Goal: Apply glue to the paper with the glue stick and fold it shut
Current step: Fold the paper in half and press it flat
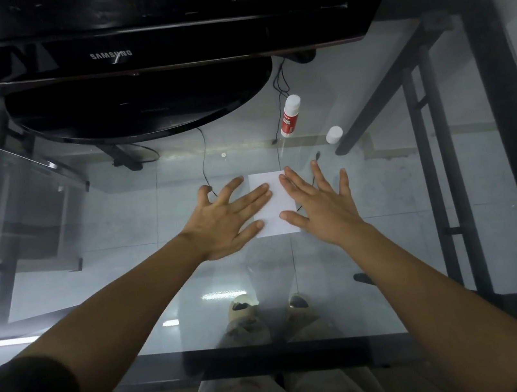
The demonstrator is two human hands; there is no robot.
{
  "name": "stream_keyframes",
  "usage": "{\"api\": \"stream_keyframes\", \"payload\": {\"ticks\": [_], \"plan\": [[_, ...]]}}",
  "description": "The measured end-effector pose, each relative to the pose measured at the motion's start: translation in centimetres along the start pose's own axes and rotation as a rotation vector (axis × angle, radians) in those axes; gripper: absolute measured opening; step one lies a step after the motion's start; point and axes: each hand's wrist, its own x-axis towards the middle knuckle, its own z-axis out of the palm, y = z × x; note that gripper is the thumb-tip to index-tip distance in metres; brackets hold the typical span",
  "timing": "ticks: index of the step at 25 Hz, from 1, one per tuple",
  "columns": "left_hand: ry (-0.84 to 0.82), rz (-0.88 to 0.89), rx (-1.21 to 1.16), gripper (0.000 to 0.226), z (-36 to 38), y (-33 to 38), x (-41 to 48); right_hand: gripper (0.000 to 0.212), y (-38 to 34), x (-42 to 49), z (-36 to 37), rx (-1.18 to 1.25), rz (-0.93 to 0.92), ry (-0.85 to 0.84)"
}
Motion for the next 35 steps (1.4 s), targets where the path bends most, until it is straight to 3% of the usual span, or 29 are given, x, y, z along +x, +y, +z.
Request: {"api": "stream_keyframes", "payload": {"ticks": [5, 8, 9, 12, 15, 18, 22, 27, 32, 35], "plan": [[-0.053, 0.133, 0.016, 0.061, 1.1, 1.0, -2.8, 0.071, -0.2, -0.1, -0.2, -0.008, 0.002, -0.009], [0.003, 0.28, -0.022, 0.055, 0.4, -0.1, -3.5, 0.07, -0.2, -0.1, -0.1, 0.018, -0.002, -0.01], [0.066, 0.236, -0.096, 0.053, 0.0, -0.4, -3.1, 0.07, -0.2, -0.1, -0.1, 0.028, -0.002, -0.008], [0.213, -0.128, -0.303, 0.053, -1.2, 1.2, -0.9, 0.07, -0.2, -0.1, 0.0, 0.028, 0.002, -0.015], [0.161, -0.319, -0.259, 0.055, 0.0, 4.5, 0.2, 0.071, -0.3, -0.1, 0.1, 0.005, 0.006, -0.015], [0.064, -0.363, -0.198, 0.06, 1.6, 5.5, 0.2, 0.069, -0.1, -0.4, 0.0, -0.056, -0.002, 0.009], [0.072, -0.361, -0.166, 0.06, 1.9, 5.2, 0.5, 0.055, -1.0, -1.8, -0.1, -0.062, -0.049, 0.172], [0.084, -0.36, -0.145, 0.056, 2.1, 5.2, 0.3, 0.059, -3.2, -2.9, 1.4, -0.122, -0.087, 0.109], [0.098, -0.36, -0.138, 0.057, 2.4, 5.1, 0.4, 0.061, -2.2, -2.9, 1.5, -0.179, 0.063, 0.153], [0.111, -0.365, -0.128, 0.057, 2.5, 5.0, 0.5, 0.062, -2.7, -1.9, 1.0, -0.121, 0.042, 0.172]]}}
